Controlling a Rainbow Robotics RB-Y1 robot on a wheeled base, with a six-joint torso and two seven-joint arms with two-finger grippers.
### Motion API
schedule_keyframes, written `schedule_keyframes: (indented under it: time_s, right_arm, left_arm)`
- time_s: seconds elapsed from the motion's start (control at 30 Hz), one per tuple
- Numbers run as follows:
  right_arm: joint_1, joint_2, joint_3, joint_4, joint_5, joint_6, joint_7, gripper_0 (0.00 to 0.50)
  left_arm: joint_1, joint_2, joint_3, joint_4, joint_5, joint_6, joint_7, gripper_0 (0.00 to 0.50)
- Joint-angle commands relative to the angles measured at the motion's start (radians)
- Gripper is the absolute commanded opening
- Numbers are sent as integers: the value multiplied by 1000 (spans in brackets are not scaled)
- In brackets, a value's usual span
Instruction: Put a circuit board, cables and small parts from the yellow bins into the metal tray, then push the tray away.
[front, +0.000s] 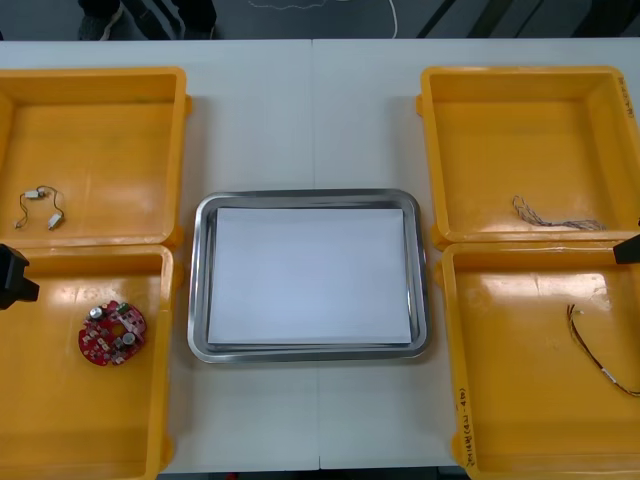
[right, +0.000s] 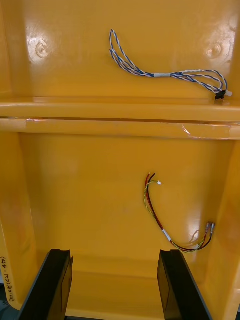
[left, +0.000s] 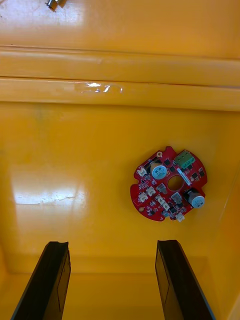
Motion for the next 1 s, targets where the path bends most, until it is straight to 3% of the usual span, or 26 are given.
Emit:
schedule_keyframes:
  time_s: [0.03,0.33,0.57,1.0]
  right_arm:
    - [-16,-34,5,-22,8,3,1,500]
    - [39,-98,30,-3,18,3,41,500]
    - [68,-98,30,0,90,3,219,500]
    - [165,-98,28,124,113,-7,441,500]
  left_arm:
    - [12,15,5,4,21,6,-82,500]
    - [6,18,11,-8,108,6,-126,500]
    - [6,16,-3,-42,119,6,-289,500]
    - [-36,12,-113,-71,96,6,-464,500]
